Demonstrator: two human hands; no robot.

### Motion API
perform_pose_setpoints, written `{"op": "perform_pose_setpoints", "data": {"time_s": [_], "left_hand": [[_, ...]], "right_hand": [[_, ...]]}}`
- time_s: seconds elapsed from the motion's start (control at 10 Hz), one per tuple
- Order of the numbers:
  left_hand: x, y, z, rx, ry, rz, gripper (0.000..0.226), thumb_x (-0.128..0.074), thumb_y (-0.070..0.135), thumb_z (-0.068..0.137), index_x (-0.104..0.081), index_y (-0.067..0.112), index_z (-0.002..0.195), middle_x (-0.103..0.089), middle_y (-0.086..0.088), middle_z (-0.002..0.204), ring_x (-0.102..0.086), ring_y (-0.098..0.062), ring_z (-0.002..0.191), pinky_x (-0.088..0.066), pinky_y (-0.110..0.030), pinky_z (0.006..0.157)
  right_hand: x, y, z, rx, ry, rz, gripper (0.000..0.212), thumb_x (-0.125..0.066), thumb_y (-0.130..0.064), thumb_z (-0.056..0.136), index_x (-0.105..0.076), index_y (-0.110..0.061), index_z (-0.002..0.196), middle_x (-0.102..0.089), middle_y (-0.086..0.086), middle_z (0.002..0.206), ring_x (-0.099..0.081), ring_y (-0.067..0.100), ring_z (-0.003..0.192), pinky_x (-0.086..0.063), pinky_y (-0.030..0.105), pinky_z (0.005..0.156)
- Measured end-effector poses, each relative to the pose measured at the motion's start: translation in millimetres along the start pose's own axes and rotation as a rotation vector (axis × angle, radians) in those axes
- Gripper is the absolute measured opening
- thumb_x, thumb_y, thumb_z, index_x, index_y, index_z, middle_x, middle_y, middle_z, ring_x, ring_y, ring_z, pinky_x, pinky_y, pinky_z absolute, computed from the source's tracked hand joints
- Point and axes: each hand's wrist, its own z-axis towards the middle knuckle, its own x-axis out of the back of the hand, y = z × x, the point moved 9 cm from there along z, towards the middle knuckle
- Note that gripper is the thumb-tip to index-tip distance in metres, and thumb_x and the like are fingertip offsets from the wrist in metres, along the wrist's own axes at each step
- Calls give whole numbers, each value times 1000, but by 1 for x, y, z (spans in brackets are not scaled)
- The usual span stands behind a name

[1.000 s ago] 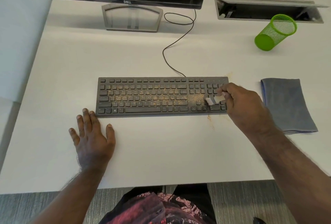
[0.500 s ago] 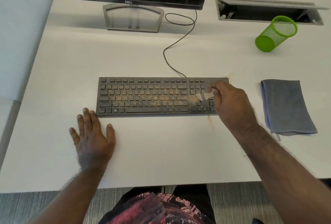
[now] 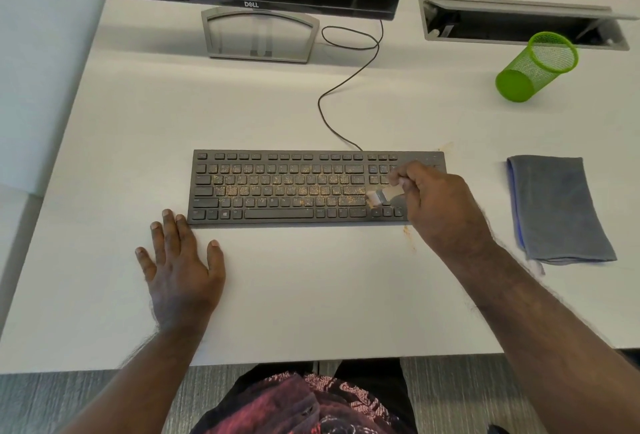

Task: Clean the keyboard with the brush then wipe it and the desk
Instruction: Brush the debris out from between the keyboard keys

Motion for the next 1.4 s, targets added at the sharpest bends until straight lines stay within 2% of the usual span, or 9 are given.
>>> {"op": "perform_pose_setpoints", "data": {"time_s": [0.1,0.3,0.5,0.7,0.8,0.9,1.2,1.3,1.4], "left_hand": [[0,0,0,-4,0,-1,79,-26,50,96,-20,5,161,-10,-8,171,-6,-28,158,-3,-56,126],[0,-1,0,1,5,-3,79,-26,49,96,-20,5,161,-10,-8,171,-6,-28,158,-3,-56,126],[-1,-1,0,1,-4,-2,79,-26,49,97,-18,6,161,-8,-7,172,-4,-27,158,-1,-55,126],[-1,0,0,-1,-12,-8,79,-25,50,97,-18,6,162,-7,-6,172,-3,-26,158,0,-54,126],[-1,-1,0,3,-18,-12,79,-25,50,96,-17,6,162,-6,-6,172,-3,-26,158,1,-54,126],[0,0,0,1,-15,-17,79,-25,49,96,-18,5,161,-7,-7,172,-4,-27,158,0,-55,126],[-1,0,-1,-3,-18,-8,78,-26,48,97,-19,3,161,-8,-9,171,-6,-29,158,-1,-56,126],[-1,0,0,-4,-14,-2,78,-27,48,97,-20,3,160,-9,-9,171,-7,-30,158,-3,-57,126],[-2,0,0,2,-23,3,78,-26,48,97,-19,4,161,-8,-9,171,-6,-29,158,-3,-57,126]], "right_hand": [[8,2,3,-25,72,-3,20,-50,-10,98,-67,-14,106,-73,2,95,-59,15,67,-47,27,61],[-7,4,2,-87,-45,2,21,-44,-15,99,-63,-21,103,-71,-3,98,-70,21,75,-56,41,66],[0,-2,7,-101,23,-22,22,-45,-13,99,-66,-16,106,-71,3,95,-63,20,70,-50,31,63],[-10,-3,1,-133,-73,-68,22,-47,-12,98,-67,-15,108,-73,3,98,-65,22,80,-54,34,71],[-3,-6,3,-167,-26,-40,24,-45,-14,99,-67,-14,107,-72,1,93,-65,17,72,-50,26,61],[-3,-10,6,-170,1,-18,23,-44,-15,100,-66,-14,108,-72,1,93,-71,21,77,-56,35,66],[-11,-12,-10,-153,-118,-152,22,-47,-13,98,-67,-17,106,-73,2,94,-54,15,70,-43,27,63],[-4,-13,-7,-150,-55,-82,23,-46,-14,99,-66,-15,110,-73,0,102,-61,16,78,-46,27,69],[-4,-17,0,-110,-28,-35,21,-43,-16,100,-63,-16,107,-71,1,102,-69,21,80,-55,38,71]]}}
